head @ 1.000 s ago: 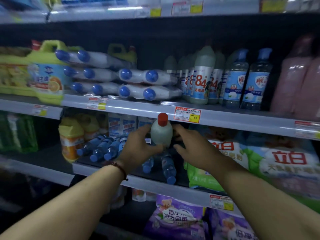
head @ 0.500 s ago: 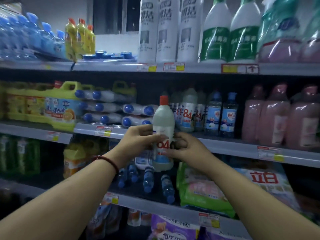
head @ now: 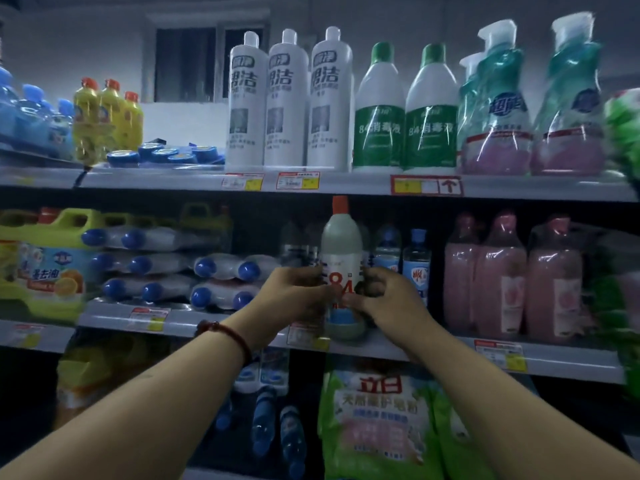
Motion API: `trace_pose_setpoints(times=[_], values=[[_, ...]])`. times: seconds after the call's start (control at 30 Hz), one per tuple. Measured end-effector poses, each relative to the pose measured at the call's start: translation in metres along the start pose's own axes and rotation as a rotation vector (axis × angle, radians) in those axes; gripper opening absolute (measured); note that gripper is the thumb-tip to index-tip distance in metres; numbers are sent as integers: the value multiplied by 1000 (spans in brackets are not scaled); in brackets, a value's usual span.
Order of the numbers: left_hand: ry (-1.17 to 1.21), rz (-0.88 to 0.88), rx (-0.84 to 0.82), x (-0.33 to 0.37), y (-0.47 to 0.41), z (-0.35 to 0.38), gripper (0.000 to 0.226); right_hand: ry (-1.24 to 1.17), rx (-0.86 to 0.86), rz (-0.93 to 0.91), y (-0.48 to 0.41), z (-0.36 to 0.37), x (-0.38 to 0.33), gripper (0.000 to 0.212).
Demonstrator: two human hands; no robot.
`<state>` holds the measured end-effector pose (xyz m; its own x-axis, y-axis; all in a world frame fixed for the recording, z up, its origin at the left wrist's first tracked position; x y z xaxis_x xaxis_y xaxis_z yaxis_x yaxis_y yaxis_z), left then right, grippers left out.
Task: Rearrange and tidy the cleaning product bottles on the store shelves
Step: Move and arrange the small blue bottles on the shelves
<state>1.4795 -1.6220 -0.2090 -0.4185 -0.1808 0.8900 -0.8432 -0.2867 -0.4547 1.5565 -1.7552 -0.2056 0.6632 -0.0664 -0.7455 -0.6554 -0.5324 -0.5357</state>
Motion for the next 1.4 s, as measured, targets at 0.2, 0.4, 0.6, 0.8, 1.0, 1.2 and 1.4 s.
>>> trace_pose_setpoints(times=[0.2,0.4,0.6,0.8,1.0,1.2,1.4], values=[[41,44,44,-8,-29,4,18,-107,9,94,-25,-8,20,22],[121,38,96,-13,-55,-4,3,-63,53,93,-50,-9,25,17],[-37,191,83,-29,-65,-1,19,142,93,11,-56,-1,42,24],[-194,270,94,-40,-62,-4,18,386,128,-74,-50,-1,43,23],[-381,222,104,-39,-56,-8,11,501,132,-77,-40,-6,33,18],[-690,238,101,-20,-18,-21,23,570,104,-83,-14,-3,4,34],[-855,322,159,17,40,-31,29,676,14,-174,18,20,-36,48]])
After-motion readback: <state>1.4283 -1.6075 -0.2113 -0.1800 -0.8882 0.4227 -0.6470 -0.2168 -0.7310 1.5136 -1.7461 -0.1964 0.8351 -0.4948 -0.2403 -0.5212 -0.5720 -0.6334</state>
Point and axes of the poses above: each hand's wrist, its own y-axis away from the middle knuckle, its own z-axis out of the palm, x = y × z, the point moved 10 cm from there along -y, towards the middle knuckle, and after that the axes turned 9 degrees about y, right-handed, at the moved point
